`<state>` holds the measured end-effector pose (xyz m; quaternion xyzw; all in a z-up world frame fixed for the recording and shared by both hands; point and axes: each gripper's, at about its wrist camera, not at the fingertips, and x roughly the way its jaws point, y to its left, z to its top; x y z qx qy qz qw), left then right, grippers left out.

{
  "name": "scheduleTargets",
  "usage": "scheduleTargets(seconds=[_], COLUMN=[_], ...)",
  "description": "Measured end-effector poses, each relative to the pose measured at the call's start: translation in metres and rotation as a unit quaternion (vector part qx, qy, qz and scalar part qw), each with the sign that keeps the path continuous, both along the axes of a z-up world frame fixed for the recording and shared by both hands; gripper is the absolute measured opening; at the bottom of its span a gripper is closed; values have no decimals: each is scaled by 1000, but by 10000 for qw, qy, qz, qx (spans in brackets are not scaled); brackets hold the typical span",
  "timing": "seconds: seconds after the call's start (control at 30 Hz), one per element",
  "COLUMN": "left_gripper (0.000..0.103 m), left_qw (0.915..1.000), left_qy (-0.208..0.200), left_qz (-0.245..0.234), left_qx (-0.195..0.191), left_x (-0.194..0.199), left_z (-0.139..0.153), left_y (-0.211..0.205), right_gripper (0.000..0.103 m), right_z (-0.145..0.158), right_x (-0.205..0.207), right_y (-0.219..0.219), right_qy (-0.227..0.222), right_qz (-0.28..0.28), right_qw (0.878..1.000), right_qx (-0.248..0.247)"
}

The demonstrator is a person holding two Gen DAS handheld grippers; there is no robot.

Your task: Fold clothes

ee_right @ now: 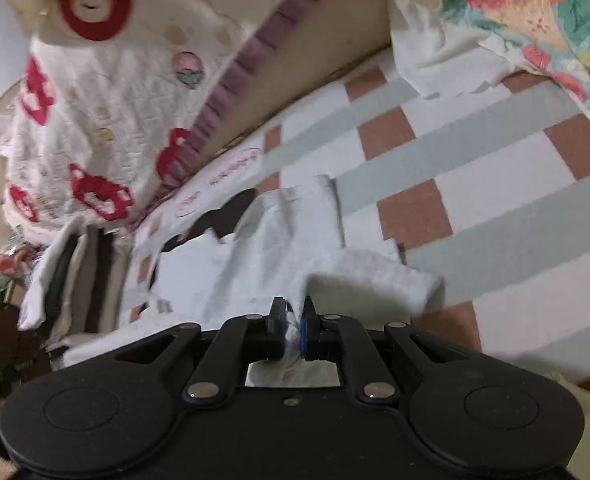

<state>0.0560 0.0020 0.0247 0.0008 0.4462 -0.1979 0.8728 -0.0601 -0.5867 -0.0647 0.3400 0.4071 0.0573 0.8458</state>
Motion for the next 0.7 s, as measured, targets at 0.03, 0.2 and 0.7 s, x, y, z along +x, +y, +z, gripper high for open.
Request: scheduleTargets(seconds=[0.03,0.2,0.7], left_gripper=[4,4,5], left_qw=[9999,9922,9166], left_qy=[-117,-1184,-3252], left_qz=[6,274,-15], left_qx=[-15,-279,-2324], left_x=[16,89,-72], left_z=[2,72,247], left_y=[-3,-11,62], right_gripper=[9,9,9], right_z=[1,90,309], right_x=[14,74,-106], right_y=[-2,-20,-23], right_qy=[-31,-1074,-5061], right_qz=[-49,-597,-617], right_qw=[10000,9921,8601], right_qx=[-71,-245,-165])
